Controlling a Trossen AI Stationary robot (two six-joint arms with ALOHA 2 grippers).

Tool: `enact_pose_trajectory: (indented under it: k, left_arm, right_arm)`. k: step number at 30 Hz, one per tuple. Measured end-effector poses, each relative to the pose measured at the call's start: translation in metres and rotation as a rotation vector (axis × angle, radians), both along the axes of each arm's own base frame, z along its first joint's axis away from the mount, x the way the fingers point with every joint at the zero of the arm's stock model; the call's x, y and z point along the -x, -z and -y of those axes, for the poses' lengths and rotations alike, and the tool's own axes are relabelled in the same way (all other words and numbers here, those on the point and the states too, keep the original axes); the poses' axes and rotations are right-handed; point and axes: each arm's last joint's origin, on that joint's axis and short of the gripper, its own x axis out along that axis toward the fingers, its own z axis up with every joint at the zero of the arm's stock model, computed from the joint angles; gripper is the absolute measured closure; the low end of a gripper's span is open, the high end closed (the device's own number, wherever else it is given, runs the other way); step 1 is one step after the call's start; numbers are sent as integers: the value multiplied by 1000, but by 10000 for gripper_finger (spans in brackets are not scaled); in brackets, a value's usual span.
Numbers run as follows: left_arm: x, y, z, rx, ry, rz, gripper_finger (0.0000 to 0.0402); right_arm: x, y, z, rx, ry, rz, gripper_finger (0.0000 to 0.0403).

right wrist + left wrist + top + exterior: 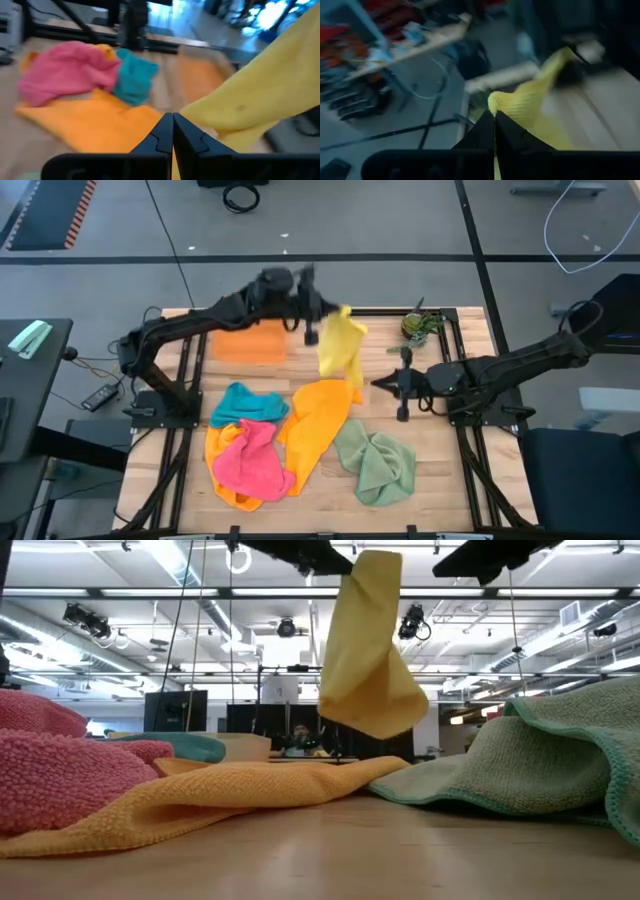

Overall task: Fold microfiber towels
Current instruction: Fold the yellow towel

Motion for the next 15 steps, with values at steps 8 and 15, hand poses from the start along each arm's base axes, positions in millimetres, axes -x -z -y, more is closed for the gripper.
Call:
enact_pose_trajectory:
  k: [8, 15]
  left_arm:
    - [24, -2, -48, 257, -79, 95, 395]
    - [24, 75, -9, 490, 141, -346, 396]
  right_arm:
    - [1, -6, 30, 88, 152, -1, 389]
    - [-9, 4, 51, 32, 241, -43, 389]
